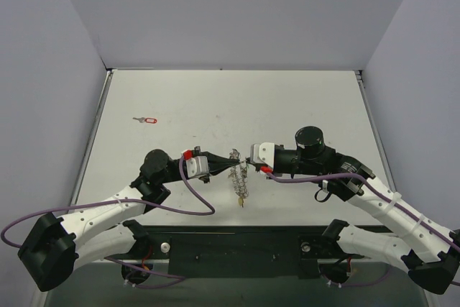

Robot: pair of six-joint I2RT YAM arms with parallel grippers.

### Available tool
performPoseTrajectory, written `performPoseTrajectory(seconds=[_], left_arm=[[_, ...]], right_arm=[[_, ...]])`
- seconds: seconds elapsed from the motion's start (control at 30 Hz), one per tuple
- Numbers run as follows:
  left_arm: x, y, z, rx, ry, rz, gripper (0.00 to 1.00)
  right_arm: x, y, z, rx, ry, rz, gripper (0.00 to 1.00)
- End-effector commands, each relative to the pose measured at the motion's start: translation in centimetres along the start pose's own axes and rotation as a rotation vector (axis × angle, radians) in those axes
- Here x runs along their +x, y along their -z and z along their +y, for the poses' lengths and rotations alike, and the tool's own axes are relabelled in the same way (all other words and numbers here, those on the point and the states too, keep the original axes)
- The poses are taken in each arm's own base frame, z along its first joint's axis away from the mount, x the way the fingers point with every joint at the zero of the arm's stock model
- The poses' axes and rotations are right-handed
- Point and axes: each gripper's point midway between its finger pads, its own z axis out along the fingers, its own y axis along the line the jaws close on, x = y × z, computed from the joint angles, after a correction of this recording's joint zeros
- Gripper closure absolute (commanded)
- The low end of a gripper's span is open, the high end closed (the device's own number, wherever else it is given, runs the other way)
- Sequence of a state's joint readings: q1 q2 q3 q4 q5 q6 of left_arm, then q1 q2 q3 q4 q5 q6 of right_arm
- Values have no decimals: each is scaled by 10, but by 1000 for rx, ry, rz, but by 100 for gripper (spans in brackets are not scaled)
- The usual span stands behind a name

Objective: Put the keys on the keyring

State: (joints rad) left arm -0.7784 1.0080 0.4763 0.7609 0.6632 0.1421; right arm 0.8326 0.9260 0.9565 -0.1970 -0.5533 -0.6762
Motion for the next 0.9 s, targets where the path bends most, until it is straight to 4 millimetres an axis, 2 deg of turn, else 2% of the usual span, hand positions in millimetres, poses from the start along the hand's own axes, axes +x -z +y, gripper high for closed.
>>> performPoseTrajectory(seconds=[0.0, 0.17, 0.4, 0.87], left_arm=[[-27, -1, 4, -15, -67, -81, 100], [-25, -2, 7, -29, -67, -66, 100], [-26, 0, 8, -41, -78, -74, 100], [-29, 0, 5, -30, -81, -88, 100]], right_arm=[[-14, 0, -5, 15, 6, -47, 100], [-13, 3, -10, 38, 8, -36, 100], [-13, 1, -2, 4, -1, -43, 100], [-12, -2, -1, -10, 1, -45, 100]])
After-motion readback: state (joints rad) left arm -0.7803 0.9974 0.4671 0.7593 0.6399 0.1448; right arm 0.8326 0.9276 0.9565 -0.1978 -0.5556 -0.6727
